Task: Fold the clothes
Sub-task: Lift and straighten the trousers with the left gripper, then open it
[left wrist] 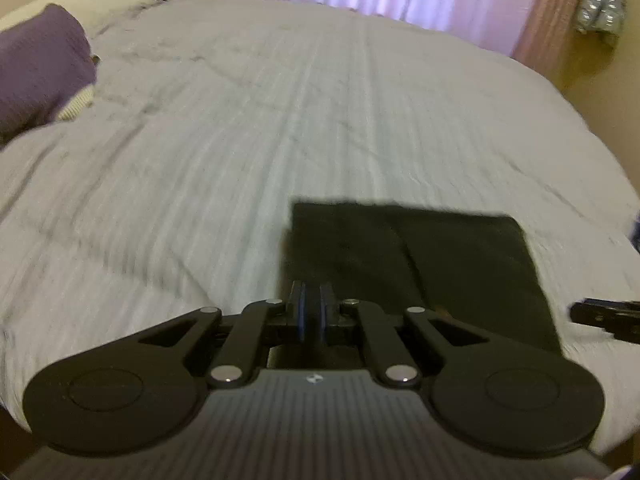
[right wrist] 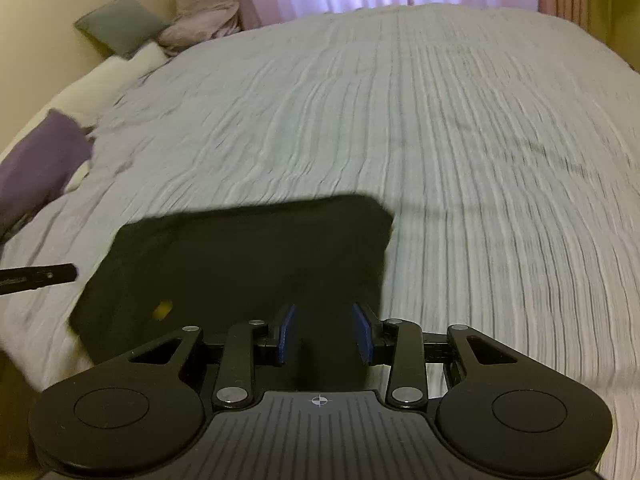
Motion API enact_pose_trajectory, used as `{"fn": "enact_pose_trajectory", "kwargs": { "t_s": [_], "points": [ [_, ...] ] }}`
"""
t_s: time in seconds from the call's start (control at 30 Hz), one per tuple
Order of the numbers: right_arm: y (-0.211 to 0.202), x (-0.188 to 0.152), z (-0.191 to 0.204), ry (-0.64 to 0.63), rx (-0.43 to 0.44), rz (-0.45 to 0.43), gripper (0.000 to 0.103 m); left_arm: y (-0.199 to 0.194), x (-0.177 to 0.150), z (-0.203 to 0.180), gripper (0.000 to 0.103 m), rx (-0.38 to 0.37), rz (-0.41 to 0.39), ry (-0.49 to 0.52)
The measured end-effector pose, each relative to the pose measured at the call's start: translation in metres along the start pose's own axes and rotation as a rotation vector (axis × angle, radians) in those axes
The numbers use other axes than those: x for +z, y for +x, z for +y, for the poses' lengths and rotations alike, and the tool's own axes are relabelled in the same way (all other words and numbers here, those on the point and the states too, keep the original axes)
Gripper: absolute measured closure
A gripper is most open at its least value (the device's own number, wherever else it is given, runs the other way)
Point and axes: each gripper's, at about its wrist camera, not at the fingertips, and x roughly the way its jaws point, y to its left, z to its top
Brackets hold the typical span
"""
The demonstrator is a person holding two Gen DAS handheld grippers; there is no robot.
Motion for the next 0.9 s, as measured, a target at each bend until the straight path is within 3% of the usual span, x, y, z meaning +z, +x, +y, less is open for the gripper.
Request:
{"fn": "enact_pose_trajectory", "kwargs": {
  "t_s": [0.07,0.2,0.4,0.6,0.8,0.87,0.9],
  "points": [
    [-0.006,-0.013,0.008,-0.019,0.005,0.021,0.066,-0.001,-0.017,-0.006,0.099,-0.026,0.031,0.014],
    [0.024,-0.036,0.013,-0.051,-0.037,0.134,0.066,0.024,-0.03,-0.011,0.098,0.014,0.082,0.008],
    [0.002,-0.024,0.01,-0.009,-0.011,0.144,0.066,0.003,-0.013,-0.014,0.095,0.048,0.171,-0.014],
    [-0.008,-0.02,-0.001,0.096,0.01,0.269,0.066,-0.02,-0.014,-0.02,0.087,0.122,0.304,-0.064],
    [-0.023,-0.003,0.0,0.142,0.056,0.382,0.066,-0.046,0.002,-0.037,0.072,0.181,0.314,-0.05],
    [-0.032,0.004,0.002,0.139,0.054,0.373,0.06,-0.053,0.008,-0.043,0.07,0.197,0.31,-0.038],
    [-0.036,0.006,0.003,0.133,0.048,0.367,0.04,-0.055,0.011,-0.046,0.07,0.206,0.308,-0.034]
  ]
}}
